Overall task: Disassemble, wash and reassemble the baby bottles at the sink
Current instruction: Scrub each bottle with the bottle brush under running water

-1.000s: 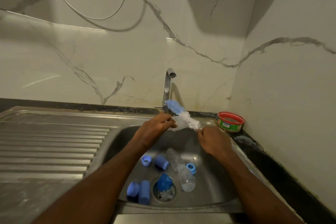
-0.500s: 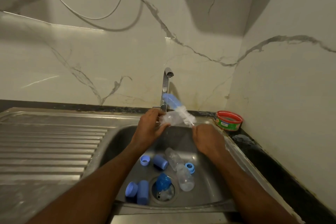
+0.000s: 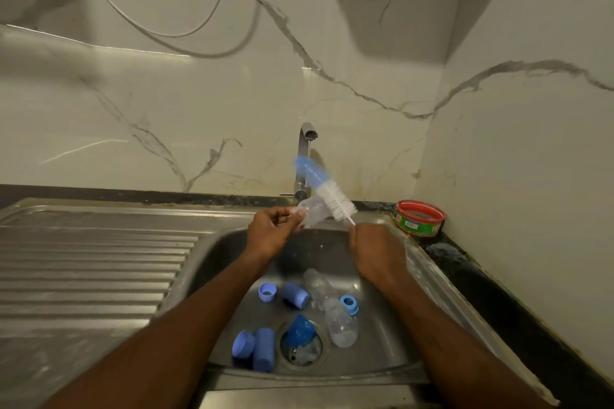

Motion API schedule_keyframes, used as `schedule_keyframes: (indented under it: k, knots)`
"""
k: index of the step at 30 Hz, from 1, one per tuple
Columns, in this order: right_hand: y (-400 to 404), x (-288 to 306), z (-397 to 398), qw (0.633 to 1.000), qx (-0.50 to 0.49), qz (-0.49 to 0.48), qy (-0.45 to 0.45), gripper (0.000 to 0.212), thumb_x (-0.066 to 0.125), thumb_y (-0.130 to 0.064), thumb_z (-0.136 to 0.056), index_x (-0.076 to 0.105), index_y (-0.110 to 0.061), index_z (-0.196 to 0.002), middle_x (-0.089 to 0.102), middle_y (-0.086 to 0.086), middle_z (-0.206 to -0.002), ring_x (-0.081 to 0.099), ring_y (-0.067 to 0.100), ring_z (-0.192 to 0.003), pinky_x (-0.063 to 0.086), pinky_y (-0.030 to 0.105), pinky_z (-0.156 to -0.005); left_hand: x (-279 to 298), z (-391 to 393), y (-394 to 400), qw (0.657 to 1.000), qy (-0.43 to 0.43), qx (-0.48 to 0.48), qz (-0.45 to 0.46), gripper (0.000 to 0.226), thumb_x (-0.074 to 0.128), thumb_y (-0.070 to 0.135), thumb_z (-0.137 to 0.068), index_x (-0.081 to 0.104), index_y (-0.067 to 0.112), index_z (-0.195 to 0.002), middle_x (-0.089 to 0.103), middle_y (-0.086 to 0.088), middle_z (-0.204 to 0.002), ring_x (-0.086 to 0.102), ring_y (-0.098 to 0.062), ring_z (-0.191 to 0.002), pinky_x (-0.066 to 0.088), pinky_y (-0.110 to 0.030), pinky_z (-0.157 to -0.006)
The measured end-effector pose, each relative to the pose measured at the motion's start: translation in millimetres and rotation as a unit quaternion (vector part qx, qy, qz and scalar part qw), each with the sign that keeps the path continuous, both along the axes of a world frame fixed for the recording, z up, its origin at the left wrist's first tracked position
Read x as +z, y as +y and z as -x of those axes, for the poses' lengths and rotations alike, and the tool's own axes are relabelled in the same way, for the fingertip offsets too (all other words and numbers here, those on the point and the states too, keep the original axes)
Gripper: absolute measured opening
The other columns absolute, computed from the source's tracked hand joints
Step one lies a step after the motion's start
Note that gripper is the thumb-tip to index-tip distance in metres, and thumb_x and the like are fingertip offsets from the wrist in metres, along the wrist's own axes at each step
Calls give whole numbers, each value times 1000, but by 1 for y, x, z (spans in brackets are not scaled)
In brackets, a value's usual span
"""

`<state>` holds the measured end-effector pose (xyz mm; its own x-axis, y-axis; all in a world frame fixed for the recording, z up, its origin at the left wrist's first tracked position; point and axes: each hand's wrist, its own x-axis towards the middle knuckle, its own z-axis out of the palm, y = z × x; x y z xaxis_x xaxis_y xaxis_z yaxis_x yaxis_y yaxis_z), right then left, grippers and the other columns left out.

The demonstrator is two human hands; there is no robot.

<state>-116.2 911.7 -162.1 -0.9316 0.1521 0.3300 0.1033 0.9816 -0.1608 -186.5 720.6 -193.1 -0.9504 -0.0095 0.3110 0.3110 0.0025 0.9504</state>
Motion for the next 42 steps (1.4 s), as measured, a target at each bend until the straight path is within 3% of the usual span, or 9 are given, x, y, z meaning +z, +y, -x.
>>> schedule_keyframes:
  k: [8,12,16,21,28,30,33,36,42]
  knots:
    - [-2,-2,2,1000,16,-26,-5,23,55,-33,-100,69,-20,-112,72,5,-106,68,22,-94,56,38,-87,-1,4,2,973,-116,-105,-168,26,67,14,-95,65,10,-121,73,-15,-116,73,-26,-105,59,-42,-94]
    - [-10,-7,-2,998,54,-42,-15,33,41,-44,-105,66,-24,-112,69,3,-103,64,20,-88,53,36,-83,8,-2,4,954,-166,-122,-216,18,54,8,-102,65,1,-114,77,-16,-102,75,-24,-94,62,-25,-72]
    - [3,-1,1,994,30,51,94,28,42,-43,-105,52,-24,-123,70,2,-98,67,22,-85,55,38,-73,10,-3,3,960,-179,-127,-173,22,56,14,-102,64,1,-118,70,-22,-116,73,-28,-101,60,-23,-67]
    - [-4,-2,-4,991,76,50,102,49,40,-47,-105,30,-35,-151,71,4,-109,69,26,-93,57,42,-79,6,-4,9,969,-134,-150,-143,23,57,17,-103,61,7,-123,69,-17,-121,74,-27,-101,62,-32,-79]
    - [3,1,-2,990,0,59,130,37,41,-45,-105,60,-26,-132,72,4,-107,68,25,-95,57,42,-82,-1,-13,4,987,-14,-161,21,33,73,15,-92,63,18,-123,77,-6,-106,75,-19,-96,61,-29,-82]
    - [3,2,-2,991,3,48,125,34,42,-44,-105,60,-25,-128,72,3,-105,67,23,-94,54,37,-77,0,-13,6,991,-14,-134,23,23,67,23,-97,64,14,-118,77,-10,-99,76,-20,-90,62,-28,-77]
    - [-7,0,-2,997,36,16,73,26,44,-36,-106,60,-19,-117,70,4,-104,65,20,-90,51,34,-79,-3,-5,8,998,-37,-58,5,34,57,38,-101,67,7,-111,76,-14,-96,75,-23,-87,62,-33,-79]
    - [-13,-3,-4,995,54,-72,31,18,49,-28,-104,60,-18,-115,69,5,-105,66,22,-90,49,32,-73,-6,3,3,991,-85,-72,-69,27,59,27,-102,67,4,-114,74,-19,-107,74,-24,-97,61,-34,-88]
    - [-11,-1,-8,996,40,-78,2,19,46,-24,-105,55,-17,-120,67,7,-106,67,26,-93,51,36,-75,-4,4,3,979,-137,-67,-135,24,70,16,-95,69,2,-114,77,-15,-103,73,-29,-103,58,-42,-97]
